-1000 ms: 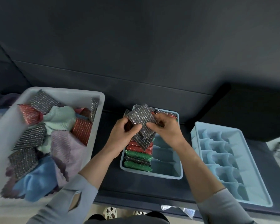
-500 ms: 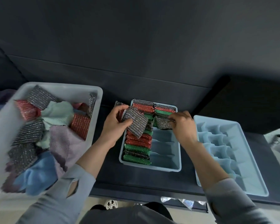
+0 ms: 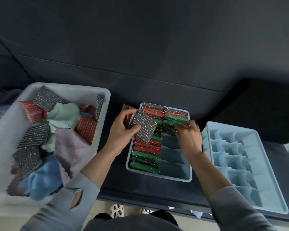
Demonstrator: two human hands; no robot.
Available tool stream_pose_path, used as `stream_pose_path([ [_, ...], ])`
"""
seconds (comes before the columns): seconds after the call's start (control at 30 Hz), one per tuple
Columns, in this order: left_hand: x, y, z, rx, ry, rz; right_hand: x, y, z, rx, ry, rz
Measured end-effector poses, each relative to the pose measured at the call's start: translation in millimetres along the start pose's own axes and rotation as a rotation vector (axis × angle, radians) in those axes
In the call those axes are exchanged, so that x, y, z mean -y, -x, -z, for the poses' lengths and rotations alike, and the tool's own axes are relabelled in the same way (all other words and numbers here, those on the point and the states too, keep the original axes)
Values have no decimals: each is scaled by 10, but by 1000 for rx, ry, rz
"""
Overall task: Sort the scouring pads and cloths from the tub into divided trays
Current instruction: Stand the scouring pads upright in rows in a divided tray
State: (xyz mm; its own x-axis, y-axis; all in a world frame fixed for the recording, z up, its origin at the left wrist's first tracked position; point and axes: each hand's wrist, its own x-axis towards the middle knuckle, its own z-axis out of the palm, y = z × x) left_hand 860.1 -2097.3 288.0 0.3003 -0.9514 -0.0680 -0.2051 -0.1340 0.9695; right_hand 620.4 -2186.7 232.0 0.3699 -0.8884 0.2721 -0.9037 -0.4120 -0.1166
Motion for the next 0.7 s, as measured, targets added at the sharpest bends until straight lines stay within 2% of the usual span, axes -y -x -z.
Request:
stream_pose_path([
  [0.2,-5,32,-32,16,47,-7,87,53,-59,45,-95,5],
  [0.27,-18,34,-51,31,52,-7,158,-19,63,-4,-243,-62],
  [0.33,-17,31,-78,47,60,-3,299,-112,291,-1,-513,-127],
  [0.43,-59,62,-134,63,76,-41,491,-185,488,237,-883,-205],
  [0.5,-78,70,-165,56,82,-65,527,-166,466,339,-897,-201],
  [0.57,-85,78,-181,61,107,-62,517,-143,478,371,-976,-263],
  [0.7,-37,77,-182,40,159,6,348,-78,635,289,-1145,-333],
])
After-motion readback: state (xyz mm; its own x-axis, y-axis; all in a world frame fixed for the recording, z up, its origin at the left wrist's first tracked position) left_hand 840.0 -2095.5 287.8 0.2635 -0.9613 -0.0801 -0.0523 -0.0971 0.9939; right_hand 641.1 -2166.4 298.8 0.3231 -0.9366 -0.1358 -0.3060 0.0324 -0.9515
